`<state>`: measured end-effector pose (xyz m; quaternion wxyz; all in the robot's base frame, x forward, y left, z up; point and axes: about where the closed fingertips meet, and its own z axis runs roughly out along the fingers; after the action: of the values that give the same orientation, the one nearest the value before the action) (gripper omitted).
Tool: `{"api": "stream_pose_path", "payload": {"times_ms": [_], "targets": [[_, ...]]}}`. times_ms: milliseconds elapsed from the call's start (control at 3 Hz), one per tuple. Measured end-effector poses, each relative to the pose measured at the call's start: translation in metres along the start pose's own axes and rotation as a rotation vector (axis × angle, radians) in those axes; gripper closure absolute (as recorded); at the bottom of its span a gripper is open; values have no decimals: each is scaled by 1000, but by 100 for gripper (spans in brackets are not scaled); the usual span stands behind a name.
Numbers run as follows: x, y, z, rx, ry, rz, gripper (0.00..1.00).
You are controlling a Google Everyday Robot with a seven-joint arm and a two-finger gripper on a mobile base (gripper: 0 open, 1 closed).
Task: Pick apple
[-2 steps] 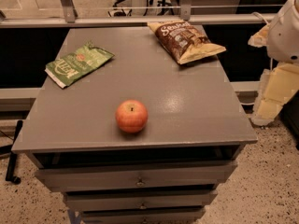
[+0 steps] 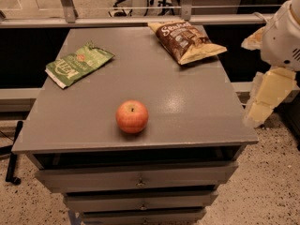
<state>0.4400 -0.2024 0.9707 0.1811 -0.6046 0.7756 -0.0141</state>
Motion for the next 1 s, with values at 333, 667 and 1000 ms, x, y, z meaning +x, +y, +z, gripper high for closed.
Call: {"api": "stream_pose_path", "payload": {"times_ms": [333, 667, 1000], "targets": [[-37, 10, 28, -36, -150, 8, 0], [-105, 34, 67, -114, -402, -10, 0], [-140, 51, 89, -164, -549, -21, 0]]}}
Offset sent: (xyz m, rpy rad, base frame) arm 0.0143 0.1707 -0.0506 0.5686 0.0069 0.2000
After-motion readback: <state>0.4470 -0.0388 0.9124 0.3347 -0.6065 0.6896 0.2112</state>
